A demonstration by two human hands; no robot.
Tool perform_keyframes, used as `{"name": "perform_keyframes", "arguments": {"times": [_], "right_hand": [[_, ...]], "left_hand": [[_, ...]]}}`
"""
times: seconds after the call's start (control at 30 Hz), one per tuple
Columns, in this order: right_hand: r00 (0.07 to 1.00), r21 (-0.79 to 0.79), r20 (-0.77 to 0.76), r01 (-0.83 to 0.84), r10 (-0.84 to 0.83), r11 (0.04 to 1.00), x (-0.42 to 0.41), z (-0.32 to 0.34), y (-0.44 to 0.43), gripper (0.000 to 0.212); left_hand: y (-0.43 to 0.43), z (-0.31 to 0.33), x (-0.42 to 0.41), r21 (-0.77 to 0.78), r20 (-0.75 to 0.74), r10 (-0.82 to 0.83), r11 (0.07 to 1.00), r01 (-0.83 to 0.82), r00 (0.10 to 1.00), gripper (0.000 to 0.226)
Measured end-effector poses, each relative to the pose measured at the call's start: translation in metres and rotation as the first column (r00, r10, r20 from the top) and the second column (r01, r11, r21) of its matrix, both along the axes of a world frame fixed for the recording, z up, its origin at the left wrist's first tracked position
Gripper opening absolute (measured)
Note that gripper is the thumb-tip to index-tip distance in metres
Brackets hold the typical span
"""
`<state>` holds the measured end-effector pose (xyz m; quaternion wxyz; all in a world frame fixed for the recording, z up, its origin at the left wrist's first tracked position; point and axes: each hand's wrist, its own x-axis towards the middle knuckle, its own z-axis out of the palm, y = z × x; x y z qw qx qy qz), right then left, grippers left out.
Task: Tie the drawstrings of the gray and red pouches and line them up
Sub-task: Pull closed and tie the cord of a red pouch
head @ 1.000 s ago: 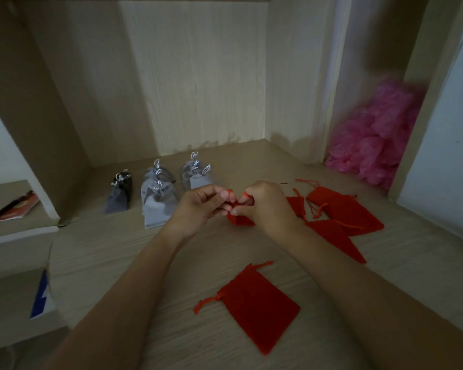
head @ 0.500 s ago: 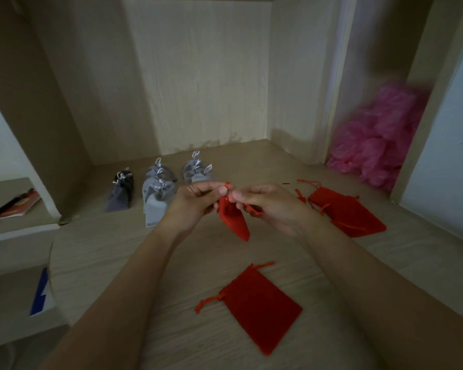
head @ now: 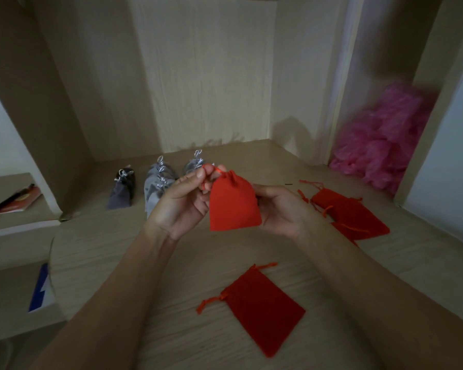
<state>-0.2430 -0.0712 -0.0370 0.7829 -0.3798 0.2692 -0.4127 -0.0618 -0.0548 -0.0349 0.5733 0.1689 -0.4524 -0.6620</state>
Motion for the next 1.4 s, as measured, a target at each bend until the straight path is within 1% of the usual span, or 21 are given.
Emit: {"name": "perform_keyframes", "arguments": {"times": [0.07, 0.17, 0.23, 0.3, 0.33, 0.37, 0.43, 0.53, 0.57, 0.6, 0.67, 0.7, 0.73, 0.83, 0.93, 1.0, 1.07, 1.17, 1.23, 1.3, 1.4], "right_hand": [[0.998, 0.012, 0.031, -0.047, 0.047, 0.999, -0.001, 0.000, 0.000, 0.039], [0.993, 0.006, 0.072, -0.094, 0.093, 0.996, -0.002, -0.001, -0.001, 0.067], [0.991, 0.033, 0.086, -0.109, 0.106, 0.993, 0.000, -0.002, -0.001, 0.086], [0.987, 0.047, 0.100, -0.130, 0.125, 0.990, 0.002, -0.004, -0.001, 0.106], [0.986, 0.050, 0.112, -0.133, 0.127, 0.990, 0.003, -0.004, -0.001, 0.107], [0.985, 0.048, 0.125, -0.127, 0.120, 0.991, 0.003, -0.005, 0.000, 0.098], [0.985, 0.027, 0.133, -0.110, 0.105, 0.994, 0.003, -0.006, -0.001, 0.063], [0.991, -0.102, 0.034, -0.128, 0.132, 0.986, 0.002, -0.006, 0.004, 0.022], [0.992, -0.151, -0.012, -0.129, 0.129, 0.980, 0.002, -0.006, 0.006, 0.015], [0.993, -0.189, -0.060, -0.115, 0.105, 0.975, 0.002, -0.005, 0.008, 0.017], [0.992, -0.267, -0.127, -0.031, -0.004, 0.963, 0.003, -0.004, 0.010, 0.022], [0.989, -0.318, -0.138, 0.012, -0.059, 0.948, 0.003, -0.003, 0.012, 0.023], [0.985, -0.369, -0.137, 0.049, -0.106, 0.928, 0.004, -0.003, 0.012, 0.022], [0.943, -0.552, -0.156, 0.163, -0.293, 0.818, 0.005, -0.003, 0.012, 0.015], [0.885, -0.723, -0.209, 0.147, -0.416, 0.675, 0.006, -0.002, 0.011, 0.018], [0.861, -0.775, -0.216, 0.136, -0.460, 0.617, 0.008, -0.002, 0.010, 0.019], [0.855, -0.779, -0.206, 0.151, -0.476, 0.608, 0.006, 0.000, 0.010, 0.018], [0.829, -0.781, -0.191, 0.196, -0.526, 0.593, 0.000, 0.003, 0.008, 0.018], [0.815, -0.793, -0.206, 0.185, -0.541, 0.580, -0.002, 0.004, 0.008, 0.015], [0.818, -0.789, -0.215, 0.176, -0.533, 0.589, 0.001, 0.002, 0.011, 0.015], [0.798, -0.789, -0.216, 0.197, -0.562, 0.582, 0.003, 0.001, 0.012, 0.021]], "left_hand": [[0.001, 0.001, 0.000, 0.007, -0.041, -0.046, 0.999, 0.047, 0.998, 0.025], [0.003, 0.003, -0.001, 0.004, -0.050, -0.074, 0.997, 0.074, 0.996, 0.020], [0.004, 0.004, -0.001, 0.019, -0.050, -0.097, 0.995, 0.098, 0.994, 0.017], [0.005, 0.007, -0.003, 0.047, -0.031, -0.094, 0.994, 0.096, 0.995, 0.010], [0.006, 0.008, -0.004, 0.066, 0.000, -0.068, 0.996, 0.067, 0.998, 0.009], [0.006, 0.009, -0.005, 0.082, 0.050, -0.028, 0.996, 0.024, 0.998, 0.015], [0.007, 0.009, -0.007, 0.077, 0.171, 0.051, 0.995, -0.065, 0.984, 0.026], [0.007, 0.005, -0.010, -0.017, 0.345, 0.150, 0.988, -0.153, 0.927, 0.026], [0.006, 0.004, -0.010, -0.068, 0.398, 0.186, 0.983, -0.173, 0.898, 0.026], [0.005, 0.002, -0.011, -0.128, 0.450, 0.236, 0.972, -0.199, 0.861, 0.026], [0.005, 0.001, -0.012, -0.260, 0.542, 0.367, 0.929, -0.265, 0.756, 0.026], [0.006, 0.001, -0.013, -0.314, 0.563, 0.425, 0.903, -0.292, 0.708, 0.026], [0.007, 0.001, -0.015, -0.348, 0.566, 0.464, 0.884, -0.313, 0.681, 0.026], [0.009, 0.004, -0.019, -0.359, 0.538, 0.486, 0.871, -0.335, 0.688, 0.025], [0.009, 0.003, -0.023, -0.326, 0.538, 0.467, 0.883, -0.338, 0.702, 0.028], [0.008, 0.002, -0.024, -0.290, 0.531, 0.442, 0.896, -0.335, 0.723, 0.028], [0.008, 0.002, -0.024, -0.260, 0.512, 0.428, 0.904, -0.341, 0.745, 0.025], [0.007, 0.003, -0.021, -0.178, 0.403, 0.413, 0.911, -0.372, 0.817, 0.015], [0.007, 0.004, -0.020, -0.140, 0.366, 0.404, 0.914, -0.380, 0.838, 0.013], [0.007, 0.003, -0.021, -0.182, 0.413, 0.434, 0.901, -0.394, 0.801, 0.013], [0.007, 0.001, -0.019, -0.306, 0.521, 0.489, 0.872, -0.382, 0.700, 0.020]]}}
